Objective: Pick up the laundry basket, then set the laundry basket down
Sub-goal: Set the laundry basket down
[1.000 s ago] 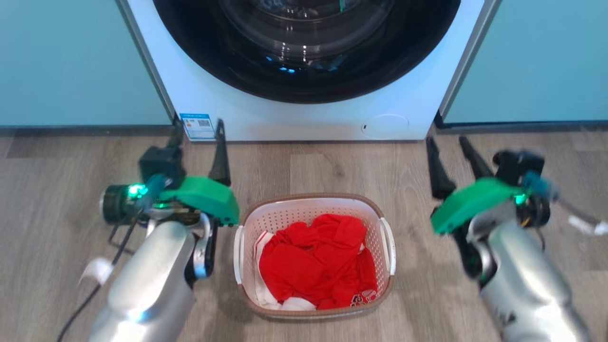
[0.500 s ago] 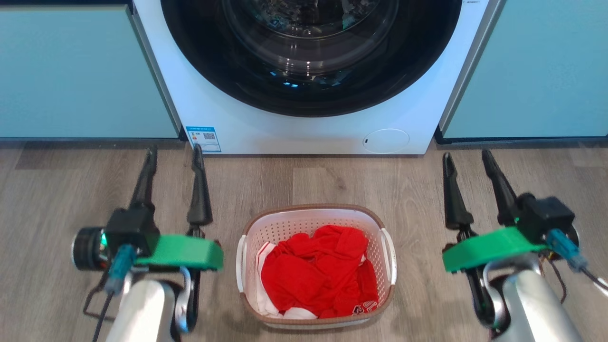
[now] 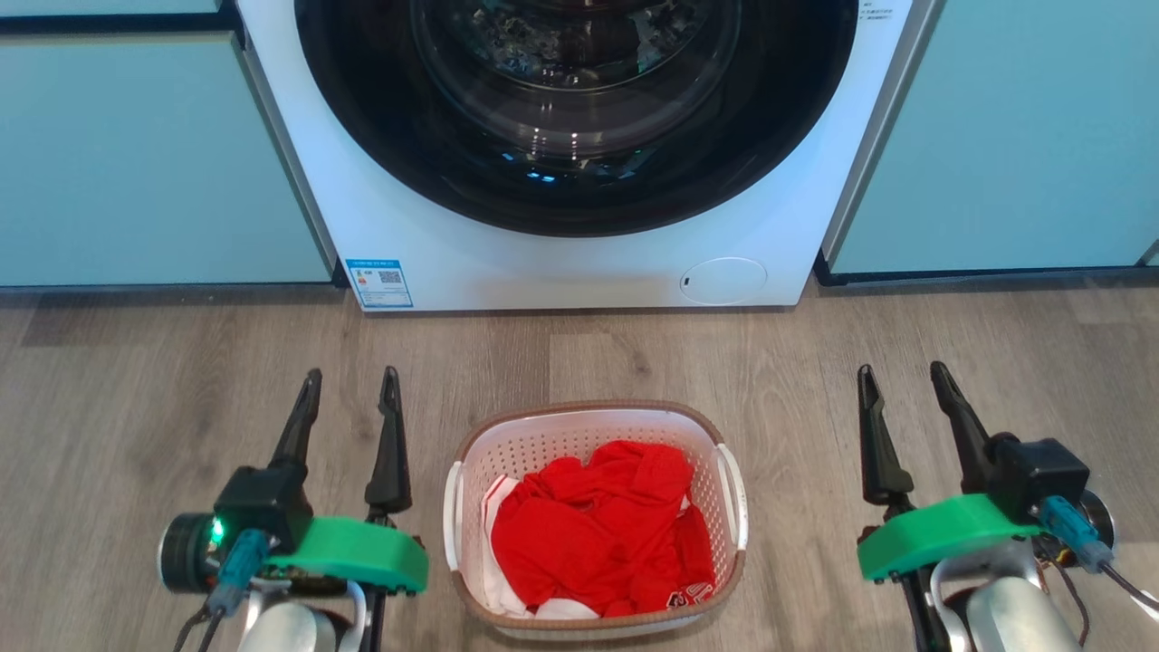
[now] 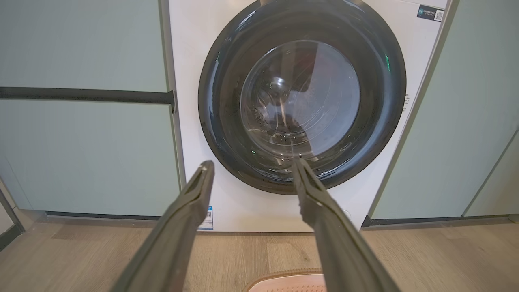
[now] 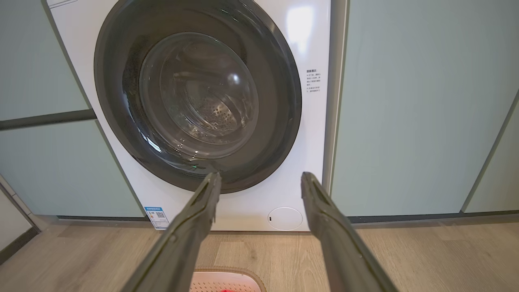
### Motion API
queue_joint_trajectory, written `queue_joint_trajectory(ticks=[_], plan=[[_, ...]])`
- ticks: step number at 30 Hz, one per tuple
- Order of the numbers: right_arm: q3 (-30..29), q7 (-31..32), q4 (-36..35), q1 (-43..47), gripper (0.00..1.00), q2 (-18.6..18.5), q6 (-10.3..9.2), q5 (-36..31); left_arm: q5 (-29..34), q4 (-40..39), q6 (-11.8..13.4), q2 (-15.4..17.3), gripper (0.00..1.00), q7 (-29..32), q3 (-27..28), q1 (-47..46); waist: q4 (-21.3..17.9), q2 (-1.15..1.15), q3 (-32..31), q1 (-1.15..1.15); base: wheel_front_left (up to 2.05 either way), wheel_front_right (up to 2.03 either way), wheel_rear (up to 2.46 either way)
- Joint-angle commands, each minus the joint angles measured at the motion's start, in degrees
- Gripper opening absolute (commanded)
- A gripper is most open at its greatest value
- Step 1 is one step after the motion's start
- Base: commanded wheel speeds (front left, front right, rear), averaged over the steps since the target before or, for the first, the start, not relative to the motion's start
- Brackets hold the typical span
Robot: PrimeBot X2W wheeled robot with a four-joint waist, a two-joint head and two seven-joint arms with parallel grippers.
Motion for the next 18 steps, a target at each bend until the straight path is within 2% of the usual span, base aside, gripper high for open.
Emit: queue_joint_trajectory(ticks=[1,18], plan=[[1.12,-0.35,-1.67,-1.41,1.00,0.11,0.40,0.10,0.04,-1.56,-0.30,-0.13,1.00,-0.29,2.29,-1.50,0.00,0.00,-0.11,0.01,0.00,0.00,0.00],[1.45,-0.35,-2.08,-1.73,1.00,0.11,0.40,0.10,-0.83,-2.35,-2.58,-0.13,1.00,-0.29,2.26,-2.73,0.41,0.00,0.34,0.01,0.00,0.00,0.00]])
